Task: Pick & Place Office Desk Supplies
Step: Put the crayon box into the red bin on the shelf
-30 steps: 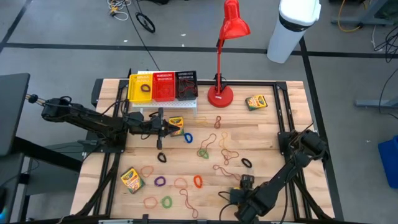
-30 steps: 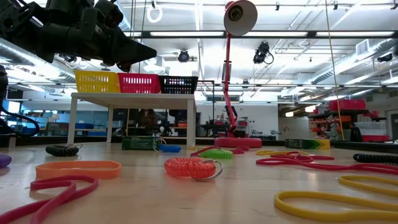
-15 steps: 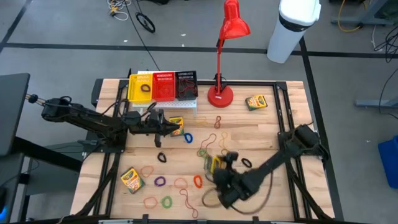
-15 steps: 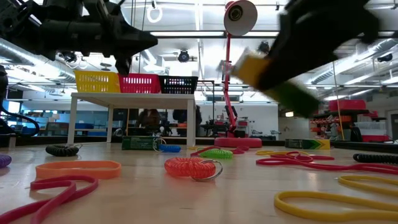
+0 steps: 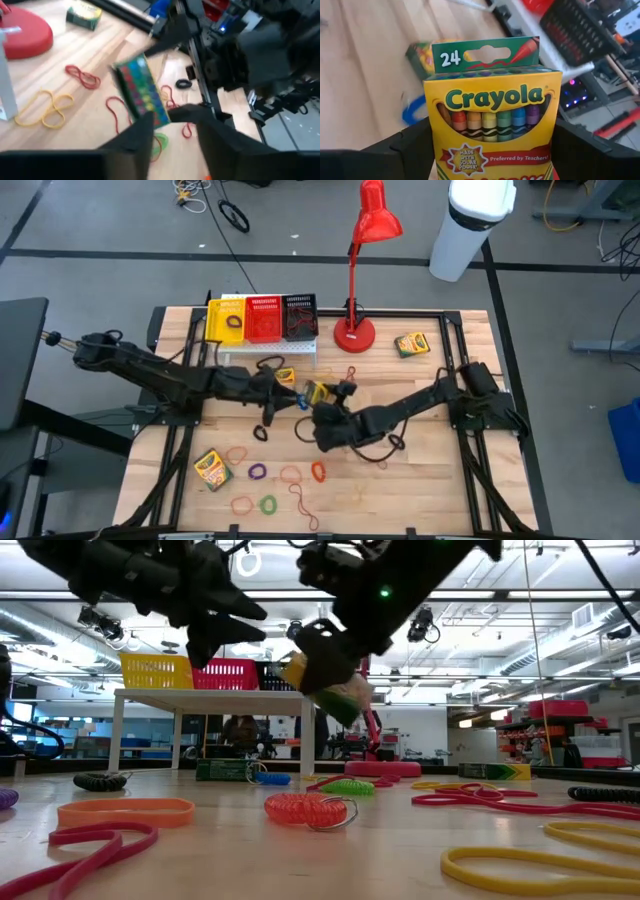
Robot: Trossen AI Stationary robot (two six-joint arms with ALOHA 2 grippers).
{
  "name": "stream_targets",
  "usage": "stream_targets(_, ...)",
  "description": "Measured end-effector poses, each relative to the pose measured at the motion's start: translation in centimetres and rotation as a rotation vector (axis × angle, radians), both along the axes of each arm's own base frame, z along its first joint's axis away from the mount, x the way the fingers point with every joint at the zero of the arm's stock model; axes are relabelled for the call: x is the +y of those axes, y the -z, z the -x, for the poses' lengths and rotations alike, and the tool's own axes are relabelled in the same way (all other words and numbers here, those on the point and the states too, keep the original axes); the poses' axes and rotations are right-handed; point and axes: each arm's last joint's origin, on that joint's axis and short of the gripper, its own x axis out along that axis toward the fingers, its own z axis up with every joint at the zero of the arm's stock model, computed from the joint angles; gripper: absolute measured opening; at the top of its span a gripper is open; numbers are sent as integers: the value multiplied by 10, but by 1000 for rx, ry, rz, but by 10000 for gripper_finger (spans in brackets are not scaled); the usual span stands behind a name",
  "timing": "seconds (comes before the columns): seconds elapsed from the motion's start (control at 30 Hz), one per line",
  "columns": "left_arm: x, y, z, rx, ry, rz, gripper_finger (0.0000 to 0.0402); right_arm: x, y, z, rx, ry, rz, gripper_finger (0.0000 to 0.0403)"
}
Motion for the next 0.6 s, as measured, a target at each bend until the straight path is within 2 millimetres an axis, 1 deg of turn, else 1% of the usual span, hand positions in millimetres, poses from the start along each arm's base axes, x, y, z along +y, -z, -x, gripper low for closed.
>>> stream_targets(0.17, -8, 3, -11, 21, -71, -21, 258, 1, -5, -6, -28, -38, 23, 327)
stream_targets(0.27, -8, 6, -16, 40, -113, -39, 298, 1, -6, -7, -33, -46, 26, 327)
stream_targets(0.37, -9, 4, -23, 41, -125, -48, 316, 1, -6, -7, -29, -51, 22, 326)
stream_targets(0.47, -10, 3, -29, 53, -138, -60, 319, 1, -6, -8, -32, -51, 20, 327)
stream_targets(0.6, -10, -2, -31, 128, -137, -87, 319, 1, -6, -8, -32, -57, 14, 331)
